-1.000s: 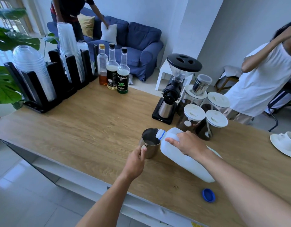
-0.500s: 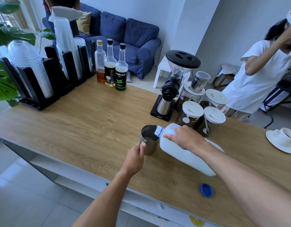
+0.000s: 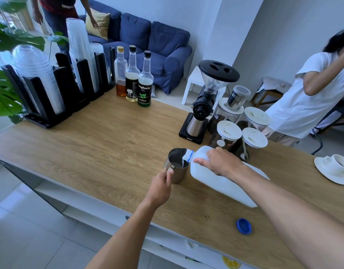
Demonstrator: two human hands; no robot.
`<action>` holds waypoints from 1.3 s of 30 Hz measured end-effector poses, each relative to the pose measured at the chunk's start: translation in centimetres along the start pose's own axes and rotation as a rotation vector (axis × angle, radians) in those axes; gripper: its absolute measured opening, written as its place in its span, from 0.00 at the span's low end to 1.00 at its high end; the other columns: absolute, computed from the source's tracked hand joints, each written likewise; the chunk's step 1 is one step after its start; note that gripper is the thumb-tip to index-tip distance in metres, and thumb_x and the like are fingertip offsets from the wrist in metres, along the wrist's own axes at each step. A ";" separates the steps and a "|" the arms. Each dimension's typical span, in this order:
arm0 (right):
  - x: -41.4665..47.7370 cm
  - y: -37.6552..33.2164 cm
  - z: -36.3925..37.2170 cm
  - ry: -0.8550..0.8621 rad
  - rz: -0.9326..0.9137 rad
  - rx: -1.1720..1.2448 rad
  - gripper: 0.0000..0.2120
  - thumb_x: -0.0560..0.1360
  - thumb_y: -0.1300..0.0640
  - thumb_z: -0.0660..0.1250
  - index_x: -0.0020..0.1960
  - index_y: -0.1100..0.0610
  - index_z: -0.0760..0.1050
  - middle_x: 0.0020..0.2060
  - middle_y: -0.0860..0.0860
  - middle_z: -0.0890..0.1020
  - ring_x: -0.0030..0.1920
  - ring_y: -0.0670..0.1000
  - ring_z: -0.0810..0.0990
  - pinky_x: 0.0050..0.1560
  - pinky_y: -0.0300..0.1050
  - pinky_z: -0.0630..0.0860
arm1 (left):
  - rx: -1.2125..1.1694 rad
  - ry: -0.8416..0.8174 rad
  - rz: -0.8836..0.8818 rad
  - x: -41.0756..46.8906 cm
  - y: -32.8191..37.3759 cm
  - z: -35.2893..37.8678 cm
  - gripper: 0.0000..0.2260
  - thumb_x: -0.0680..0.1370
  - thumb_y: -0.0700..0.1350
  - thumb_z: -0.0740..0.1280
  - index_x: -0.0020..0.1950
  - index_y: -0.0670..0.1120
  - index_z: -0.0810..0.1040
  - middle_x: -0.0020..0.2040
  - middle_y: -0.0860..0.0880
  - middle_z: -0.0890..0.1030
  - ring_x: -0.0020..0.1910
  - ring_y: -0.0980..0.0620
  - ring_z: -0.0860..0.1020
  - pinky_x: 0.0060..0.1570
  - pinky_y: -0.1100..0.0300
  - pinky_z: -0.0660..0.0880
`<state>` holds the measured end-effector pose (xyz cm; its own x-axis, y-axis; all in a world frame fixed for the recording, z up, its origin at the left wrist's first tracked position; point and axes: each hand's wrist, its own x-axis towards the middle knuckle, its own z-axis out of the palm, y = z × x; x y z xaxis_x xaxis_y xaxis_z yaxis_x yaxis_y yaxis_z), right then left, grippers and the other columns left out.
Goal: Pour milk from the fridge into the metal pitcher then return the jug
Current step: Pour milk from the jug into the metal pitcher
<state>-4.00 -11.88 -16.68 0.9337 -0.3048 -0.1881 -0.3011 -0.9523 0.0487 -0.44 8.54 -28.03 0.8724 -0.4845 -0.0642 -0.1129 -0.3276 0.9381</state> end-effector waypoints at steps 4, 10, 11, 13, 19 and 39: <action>0.2 0.0 0.0 0.000 0.005 0.007 0.31 0.75 0.30 0.53 0.32 0.56 0.66 0.33 0.50 0.71 0.30 0.49 0.70 0.27 0.46 0.62 | 0.017 0.017 0.010 0.1 -0.1 0.0 0.15 0.85 0.51 0.55 0.56 0.44 0.77 0.42 0.42 0.81 0.40 0.50 0.76 0.45 0.46 0.74; 0.3 0.1 0.2 -0.003 -0.001 0.005 0.32 0.75 0.30 0.52 0.34 0.58 0.70 0.33 0.51 0.72 0.31 0.50 0.72 0.27 0.46 0.64 | 0.031 0.020 0.015 0.1 -0.1 0.0 0.17 0.85 0.51 0.54 0.57 0.42 0.77 0.46 0.38 0.82 0.44 0.41 0.79 0.46 0.45 0.75; 0.3 0.1 0.2 -0.001 -0.003 0.003 0.31 0.75 0.30 0.52 0.33 0.58 0.69 0.33 0.51 0.71 0.31 0.50 0.72 0.27 0.45 0.64 | 0.032 0.020 0.011 0.1 -0.1 0.0 0.17 0.85 0.51 0.54 0.57 0.41 0.77 0.45 0.38 0.82 0.43 0.41 0.79 0.46 0.46 0.74; 0.3 0.0 0.2 0.002 -0.007 0.003 0.31 0.75 0.30 0.53 0.31 0.57 0.67 0.31 0.50 0.71 0.29 0.50 0.70 0.26 0.45 0.62 | 0.040 0.015 0.010 0.1 0.0 -0.1 0.17 0.85 0.51 0.54 0.57 0.42 0.77 0.42 0.40 0.81 0.39 0.44 0.77 0.44 0.48 0.74; 0.5 -0.3 -0.3 -0.020 -0.006 -0.012 0.31 0.75 0.31 0.53 0.31 0.56 0.65 0.31 0.51 0.71 0.27 0.49 0.69 0.25 0.45 0.60 | 0.044 0.016 0.002 0.0 0.1 -0.1 0.16 0.85 0.50 0.55 0.54 0.41 0.77 0.37 0.45 0.76 0.35 0.50 0.73 0.39 0.50 0.72; 0.2 -0.7 -0.8 -0.036 0.005 0.007 0.28 0.76 0.32 0.55 0.30 0.55 0.62 0.30 0.50 0.69 0.26 0.49 0.66 0.26 0.45 0.58 | 0.009 0.014 0.013 0.1 -0.1 0.0 0.16 0.86 0.49 0.55 0.56 0.39 0.76 0.36 0.47 0.73 0.34 0.53 0.69 0.36 0.58 0.67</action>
<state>-3.48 -11.31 -15.94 0.9246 -0.3088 -0.2231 -0.3073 -0.9507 0.0426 -0.35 8.50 -28.14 0.8774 -0.4775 -0.0470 -0.1285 -0.3283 0.9358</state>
